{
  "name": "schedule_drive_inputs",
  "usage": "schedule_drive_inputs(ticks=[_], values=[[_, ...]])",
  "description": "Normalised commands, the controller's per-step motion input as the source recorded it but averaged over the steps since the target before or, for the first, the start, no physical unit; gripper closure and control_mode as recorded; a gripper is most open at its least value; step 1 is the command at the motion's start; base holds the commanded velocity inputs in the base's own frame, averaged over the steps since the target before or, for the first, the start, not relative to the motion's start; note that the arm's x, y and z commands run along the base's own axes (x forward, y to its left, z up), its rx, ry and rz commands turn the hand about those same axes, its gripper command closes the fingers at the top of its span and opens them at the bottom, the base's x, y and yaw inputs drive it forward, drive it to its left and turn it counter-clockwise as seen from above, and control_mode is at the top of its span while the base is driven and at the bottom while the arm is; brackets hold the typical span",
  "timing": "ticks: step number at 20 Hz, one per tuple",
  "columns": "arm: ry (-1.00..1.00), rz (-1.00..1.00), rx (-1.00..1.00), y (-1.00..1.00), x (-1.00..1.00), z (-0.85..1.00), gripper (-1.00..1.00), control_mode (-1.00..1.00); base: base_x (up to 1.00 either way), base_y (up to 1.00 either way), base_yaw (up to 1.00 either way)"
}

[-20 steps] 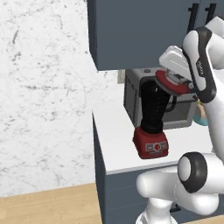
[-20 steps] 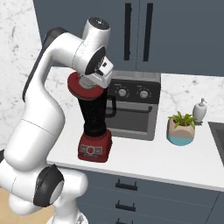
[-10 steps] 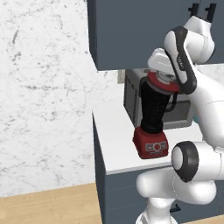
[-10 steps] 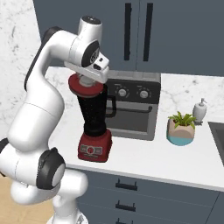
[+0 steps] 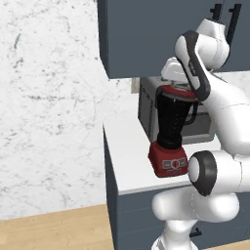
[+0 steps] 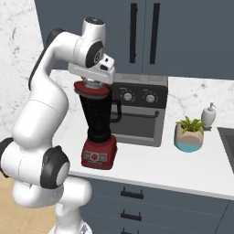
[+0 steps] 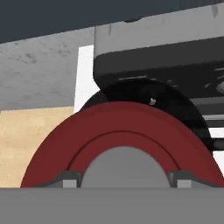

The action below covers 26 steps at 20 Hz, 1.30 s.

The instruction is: Close the lid blender by securely placing the lid on top.

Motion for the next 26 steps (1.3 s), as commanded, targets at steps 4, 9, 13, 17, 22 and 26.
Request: schedule_drive_inputs(ticks=[4, 9, 13, 17, 22, 26], values=[[0.0, 0.09, -0.09, 0.0, 0.27, 0.0, 1.0, -1.0, 0.0, 0.0, 0.0], [0.0, 0.08, -0.07, 0.0, 0.24, 0.0, 1.0, -1.0, 0.0, 0.0, 0.0], [0.0, 0.07, -0.07, 0.0, 0.25, 0.0, 1.0, -1.0, 0.0, 0.0, 0.0], [-0.05, 0.04, -0.02, 0.0, 0.11, 0.0, 1.0, -1.0, 0.0, 0.0, 0.0], [-0.13, 0.03, 0.0, 0.0, 0.03, 0.0, 1.0, -1.0, 0.0, 0.0, 0.0], [-0.18, 0.02, 0.0, 0.0, 0.0, -0.03, 1.0, -1.0, 0.0, 0.0, 0.0]])
